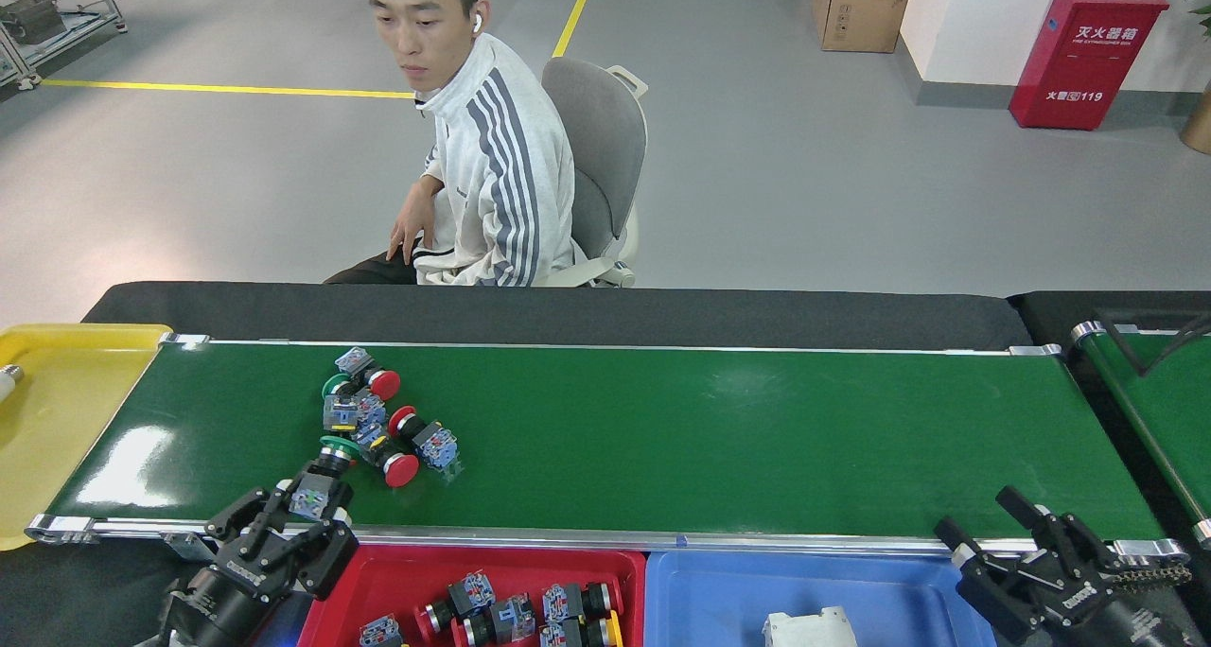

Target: Pick switch part from conveyor to tray

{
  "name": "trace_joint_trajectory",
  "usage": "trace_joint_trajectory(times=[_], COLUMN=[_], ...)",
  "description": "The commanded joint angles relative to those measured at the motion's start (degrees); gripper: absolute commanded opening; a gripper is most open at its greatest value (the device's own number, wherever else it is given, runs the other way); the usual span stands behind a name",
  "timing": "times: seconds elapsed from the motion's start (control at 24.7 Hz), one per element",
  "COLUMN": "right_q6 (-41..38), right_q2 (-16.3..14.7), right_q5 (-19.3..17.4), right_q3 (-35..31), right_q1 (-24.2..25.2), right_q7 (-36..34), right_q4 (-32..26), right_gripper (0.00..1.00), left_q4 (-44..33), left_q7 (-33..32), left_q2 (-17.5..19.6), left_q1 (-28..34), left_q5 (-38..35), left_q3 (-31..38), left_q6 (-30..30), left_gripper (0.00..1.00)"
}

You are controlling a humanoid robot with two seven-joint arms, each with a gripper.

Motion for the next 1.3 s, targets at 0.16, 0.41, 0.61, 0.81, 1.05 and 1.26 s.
trace_joint_trajectory(times=[0.16, 0.41, 0.61, 0.81, 1.05, 1.26], right_q6=[25.2, 26.4, 26.2, 25.7, 25.6, 25.7], right_q2=[4.5, 5.9, 5.8, 5.8, 5.9, 5.9], right_q5=[11.6, 17.6, 22.6, 23.7, 23.7, 23.7], right_q3=[-0.6, -0.4, 0.2, 0.7, 1.8, 2.3], right_q1=[1.9, 9.8, 11.3, 12.2, 12.6, 12.5], right_q7=[-10.2, -14.9, -14.9, -15.1, -15.1, -15.0], right_q4=[-4.3, -9.2, -9.3, -10.0, -10.3, -10.3], right_gripper=[0.97, 0.96, 0.96, 0.97, 0.98, 0.98], left_q4=[-8.4, -8.7, -7.3, -5.3, -4.9, -4.2], left_q7=[-2.6, -2.6, -2.7, -3.5, -10.4, -22.8], left_q2=[0.0, -0.8, -0.8, -0.3, -0.9, -2.6], left_q1=[6.3, 6.8, 7.7, 9.2, 6.3, 1.2], left_q5=[0.0, 0.2, 0.5, 0.8, 0.7, 0.5], left_q3=[-1.6, 0.0, 4.1, 8.0, 8.2, 8.7], left_q6=[-6.4, -4.0, 19.3, 22.6, 23.0, 25.4], left_gripper=[1.00, 1.00, 1.00, 1.00, 1.00, 1.00])
